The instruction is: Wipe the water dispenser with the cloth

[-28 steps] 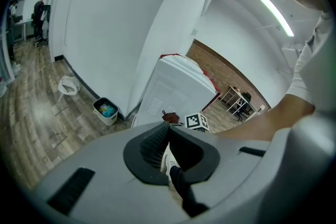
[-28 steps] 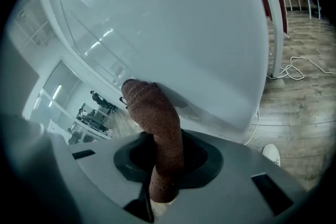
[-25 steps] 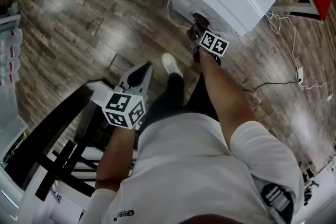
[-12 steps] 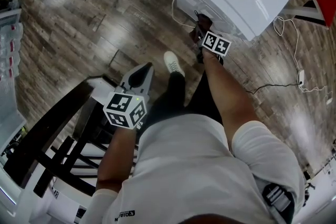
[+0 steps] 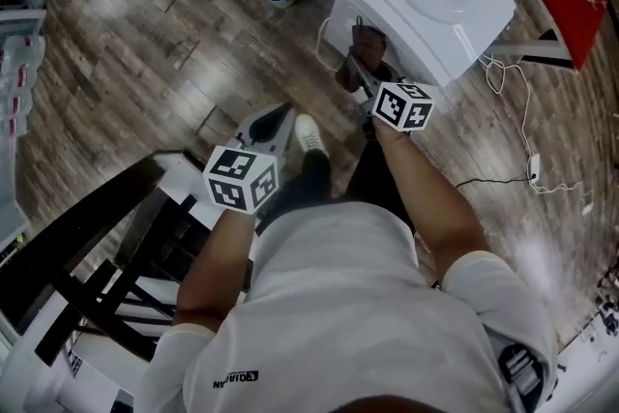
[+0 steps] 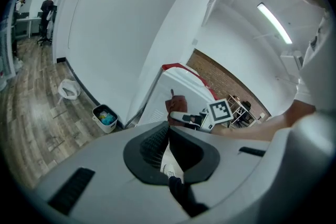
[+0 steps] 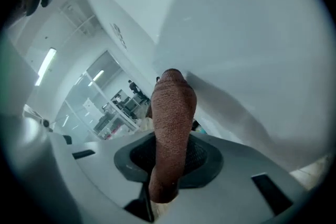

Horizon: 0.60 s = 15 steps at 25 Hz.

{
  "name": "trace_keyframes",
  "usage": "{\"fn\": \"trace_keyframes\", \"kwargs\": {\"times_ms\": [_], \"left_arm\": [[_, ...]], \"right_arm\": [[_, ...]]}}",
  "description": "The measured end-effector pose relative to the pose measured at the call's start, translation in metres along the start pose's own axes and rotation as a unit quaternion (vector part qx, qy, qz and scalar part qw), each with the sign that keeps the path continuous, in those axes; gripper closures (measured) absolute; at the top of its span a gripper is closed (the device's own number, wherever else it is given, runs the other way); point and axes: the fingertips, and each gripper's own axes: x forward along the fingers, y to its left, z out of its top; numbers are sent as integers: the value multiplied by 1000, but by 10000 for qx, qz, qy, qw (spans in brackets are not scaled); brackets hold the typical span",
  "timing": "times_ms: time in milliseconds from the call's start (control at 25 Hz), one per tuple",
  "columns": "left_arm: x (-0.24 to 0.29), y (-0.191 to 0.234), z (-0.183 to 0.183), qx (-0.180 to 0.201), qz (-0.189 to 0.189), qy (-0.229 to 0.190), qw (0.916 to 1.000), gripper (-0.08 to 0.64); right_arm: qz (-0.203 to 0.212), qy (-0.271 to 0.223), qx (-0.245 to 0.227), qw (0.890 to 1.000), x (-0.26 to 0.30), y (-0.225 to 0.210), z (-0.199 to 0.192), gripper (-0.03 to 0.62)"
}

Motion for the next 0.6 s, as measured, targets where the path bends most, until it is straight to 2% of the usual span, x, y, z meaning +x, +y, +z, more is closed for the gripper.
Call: {"fn": "trace_keyframes", "kwargs": {"times_ms": [160,280,400,600], "left_arm": [[-7,-1,8,11,-33,-129,9999,560],[-10,-1,11,6,-25,-191,9998,560],[-13,-1,14,-33,-12,-282,9996,560],[-16,3,10,-131,31,-317,9994,560]], "right_arm": [[484,-508,-308,9971,-1,55,65,506],[527,-729,-215,9957,8,63,92,506],[326,-756,15,9966,21,48,91,506],[-89,-703,560,9959,30,18,65,506]]}}
